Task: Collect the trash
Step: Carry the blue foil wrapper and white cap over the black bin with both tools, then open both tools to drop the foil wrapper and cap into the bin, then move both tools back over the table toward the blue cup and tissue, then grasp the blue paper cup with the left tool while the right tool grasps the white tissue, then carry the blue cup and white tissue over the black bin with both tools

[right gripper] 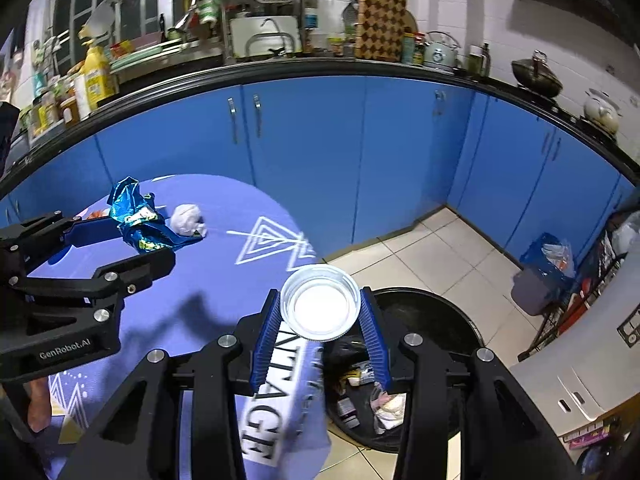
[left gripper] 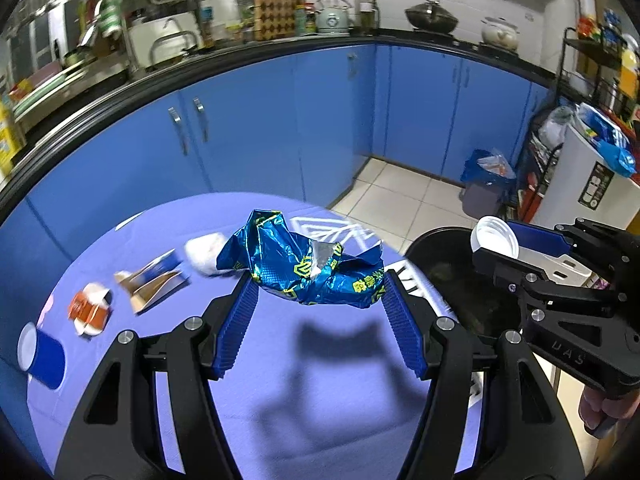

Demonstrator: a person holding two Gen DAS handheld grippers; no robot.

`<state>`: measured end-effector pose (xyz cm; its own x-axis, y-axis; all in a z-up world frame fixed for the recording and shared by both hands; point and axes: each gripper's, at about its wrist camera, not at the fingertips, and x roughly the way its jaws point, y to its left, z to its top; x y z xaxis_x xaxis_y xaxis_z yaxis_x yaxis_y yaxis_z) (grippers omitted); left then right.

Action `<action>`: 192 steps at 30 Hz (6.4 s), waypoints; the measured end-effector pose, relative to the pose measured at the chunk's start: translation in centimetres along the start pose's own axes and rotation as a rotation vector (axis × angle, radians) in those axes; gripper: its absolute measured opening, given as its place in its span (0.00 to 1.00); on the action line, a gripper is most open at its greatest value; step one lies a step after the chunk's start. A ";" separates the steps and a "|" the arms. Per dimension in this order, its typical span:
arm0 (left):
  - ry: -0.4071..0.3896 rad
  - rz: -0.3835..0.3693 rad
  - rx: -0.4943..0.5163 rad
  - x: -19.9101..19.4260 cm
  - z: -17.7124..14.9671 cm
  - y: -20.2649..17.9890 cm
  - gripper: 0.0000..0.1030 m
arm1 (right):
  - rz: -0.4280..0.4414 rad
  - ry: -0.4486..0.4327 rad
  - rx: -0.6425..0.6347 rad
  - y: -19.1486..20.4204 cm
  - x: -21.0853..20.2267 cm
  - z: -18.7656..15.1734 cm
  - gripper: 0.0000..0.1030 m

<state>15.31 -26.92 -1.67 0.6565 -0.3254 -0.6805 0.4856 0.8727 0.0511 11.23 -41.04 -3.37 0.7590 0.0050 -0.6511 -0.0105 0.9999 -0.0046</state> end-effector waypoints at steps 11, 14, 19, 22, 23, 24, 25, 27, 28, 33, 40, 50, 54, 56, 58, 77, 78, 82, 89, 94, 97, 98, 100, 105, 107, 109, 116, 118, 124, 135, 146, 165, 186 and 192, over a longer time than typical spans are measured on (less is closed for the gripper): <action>-0.014 -0.054 0.067 2.3 3.1 -4.9 0.62 | -0.033 -0.008 0.065 -4.6 0.3 -0.4 0.38; -0.012 -0.059 0.073 2.9 3.6 -5.7 0.62 | -0.037 -0.013 0.080 -5.5 0.4 -0.4 0.38; -0.005 -0.062 0.074 3.9 4.3 -6.1 0.62 | -0.047 -0.026 0.102 -7.0 0.5 0.0 0.38; -0.003 -0.059 0.076 4.6 5.0 -6.6 0.62 | -0.049 -0.039 0.105 -7.3 0.6 0.3 0.38; -0.005 -0.056 0.076 4.7 5.3 -6.7 0.62 | -0.049 -0.043 0.107 -7.3 0.6 0.4 0.38; -0.005 -0.055 0.076 4.8 5.4 -6.7 0.62 | -0.047 -0.048 0.107 -7.4 0.7 0.4 0.38; -0.005 -0.055 0.077 4.9 5.5 -6.7 0.62 | -0.048 -0.052 0.106 -7.5 0.7 0.5 0.38; -0.010 -0.052 0.079 4.9 5.8 -6.8 0.62 | -0.057 -0.048 0.102 -7.6 1.0 0.6 0.54; -0.012 -0.050 0.081 4.9 5.9 -6.8 0.61 | -0.079 -0.049 0.103 -7.8 1.1 0.6 0.75; -0.013 -0.051 0.079 5.3 6.4 -6.9 0.62 | -0.137 -0.079 0.152 -9.3 0.8 0.2 0.87; -0.014 -0.072 0.104 5.7 6.9 -8.5 0.62 | -0.191 -0.084 0.189 -11.5 -0.2 -0.6 0.87; -0.030 -0.096 0.139 5.6 8.2 -11.2 0.65 | -0.271 -0.096 0.211 -14.1 -2.1 -1.7 0.87; -0.031 -0.093 0.141 5.7 8.5 -11.9 0.83 | -0.288 -0.097 0.223 -15.0 -2.6 -2.1 0.87; -0.045 -0.077 0.130 5.6 8.6 -11.9 0.95 | -0.288 -0.096 0.235 -15.3 -2.8 -2.3 0.87; -0.058 -0.060 0.121 5.4 8.6 -11.7 0.97 | -0.283 -0.095 0.243 -15.3 -2.8 -2.3 0.87; -0.035 0.169 -0.080 0.7 3.6 3.2 0.97 | -0.055 -0.127 0.076 -2.4 -0.7 1.4 0.87; -0.036 0.177 -0.091 0.3 3.3 4.0 0.97 | -0.039 -0.127 0.053 -1.1 -0.5 1.8 0.87; -0.045 0.238 -0.143 -1.9 1.5 7.9 0.97 | 0.031 -0.126 0.004 3.1 -0.1 3.1 0.87; -0.042 0.345 -0.239 -5.5 -2.1 14.6 0.97 | 0.122 -0.127 -0.079 10.0 0.0 4.5 0.87; -0.037 0.427 -0.291 -7.6 -5.0 18.5 0.97 | 0.168 -0.107 -0.115 13.8 0.5 4.7 0.87; -0.032 0.446 -0.320 -8.4 -6.5 20.4 0.97 | 0.186 -0.088 -0.143 16.0 1.0 4.8 0.87; -0.030 0.452 -0.333 -8.7 -7.0 21.1 0.97 | 0.188 -0.083 -0.155 16.7 1.2 4.8 0.87; -0.025 0.460 -0.352 -9.0 -7.9 22.0 0.97 | 0.191 -0.078 -0.171 17.7 1.4 4.8 0.87; -0.016 0.481 -0.397 -9.9 -10.1 24.5 0.97 | 0.199 -0.064 -0.203 20.1 2.3 5.1 0.87; -0.009 0.486 -0.415 -9.9 -10.6 25.4 0.97 | 0.199 -0.056 -0.215 20.8 2.8 5.2 0.87; 0.001 0.491 -0.432 -9.8 -11.2 26.2 0.97 | 0.196 -0.047 -0.220 21.2 3.4 5.3 0.87; 0.046 0.488 -0.509 -8.5 -13.5 29.0 0.97 | 0.182 -0.002 -0.201 21.4 6.4 5.6 0.87; 0.062 0.483 -0.526 -7.9 -14.1 29.5 0.97 | 0.177 0.011 -0.196 21.3 7.2 5.5 0.87; 0.097 0.469 -0.549 -5.9 -14.9 30.7 0.97 | 0.151 0.051 -0.173 20.3 9.6 5.3 0.87; 0.130 0.460 -0.557 -2.3 -14.3 32.8 0.97 | 0.116 0.112 -0.118 18.4 14.8 6.3 0.79; 0.142 0.439 -0.573 -0.3 -14.0 33.7 0.96 | 0.114 0.204 -0.136 18.1 19.2 6.6 0.31; 0.032 0.381 -0.502 -4.0 -12.0 28.4 0.75 | 0.121 0.123 -0.172 18.4 12.4 5.9 0.26; -0.082 0.270 -0.301 -8.7 -6.5 15.2 0.75 | 0.078 -0.025 -0.150 12.7 0.8 4.4 0.26; -0.104 0.237 -0.256 -9.2 -4.9 11.9 0.75 | 0.056 -0.061 -0.143 10.8 -1.6 3.9 0.26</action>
<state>12.23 -11.74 1.59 0.7949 -0.1267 -0.5933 0.1612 0.9869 0.0052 12.46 -30.18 0.61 0.7928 0.0655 -0.6059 -0.1429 0.9865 -0.0804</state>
